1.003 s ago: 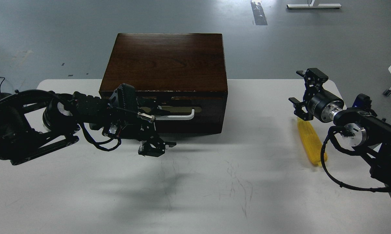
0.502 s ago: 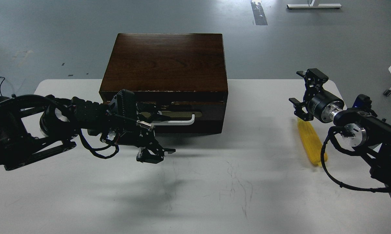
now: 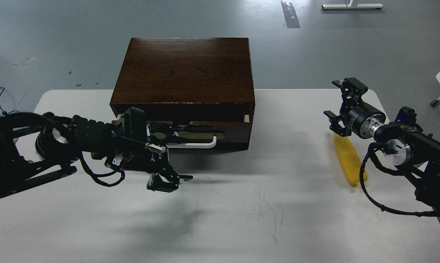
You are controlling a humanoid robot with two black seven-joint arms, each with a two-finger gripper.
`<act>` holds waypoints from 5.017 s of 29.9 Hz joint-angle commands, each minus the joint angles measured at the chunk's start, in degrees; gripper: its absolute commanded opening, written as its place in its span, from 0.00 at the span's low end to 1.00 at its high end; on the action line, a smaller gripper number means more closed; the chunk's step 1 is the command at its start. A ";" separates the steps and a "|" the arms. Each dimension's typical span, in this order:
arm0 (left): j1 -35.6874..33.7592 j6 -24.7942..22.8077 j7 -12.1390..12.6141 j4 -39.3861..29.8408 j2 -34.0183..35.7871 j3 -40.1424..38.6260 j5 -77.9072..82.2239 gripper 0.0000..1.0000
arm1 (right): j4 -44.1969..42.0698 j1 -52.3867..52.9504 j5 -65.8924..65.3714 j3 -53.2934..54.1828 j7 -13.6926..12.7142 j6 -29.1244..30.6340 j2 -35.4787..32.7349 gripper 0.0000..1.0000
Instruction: Put corn in drawer with both arms
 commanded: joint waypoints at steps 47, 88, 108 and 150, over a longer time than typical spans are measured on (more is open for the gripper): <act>4.13 0.62 -0.02 -12.76 7.02 -0.29 -0.03 0.99 | -1.19 0.78 0.00 -0.28 -0.09 0.09 -0.24 1.00; 3.34 34.42 -0.02 -12.67 10.72 -6.00 -0.03 0.99 | -1.10 0.17 0.00 -0.19 -0.18 0.18 -0.59 1.00; 2.64 -5.26 8.80 29.41 2.20 -25.17 -112.54 0.99 | -0.66 0.87 0.00 -0.36 0.35 0.18 -1.29 1.00; 14.06 -9.75 16.20 47.45 -3.09 -24.64 -118.70 0.99 | 13.05 3.69 -74.00 -23.74 3.78 -5.88 -16.77 0.91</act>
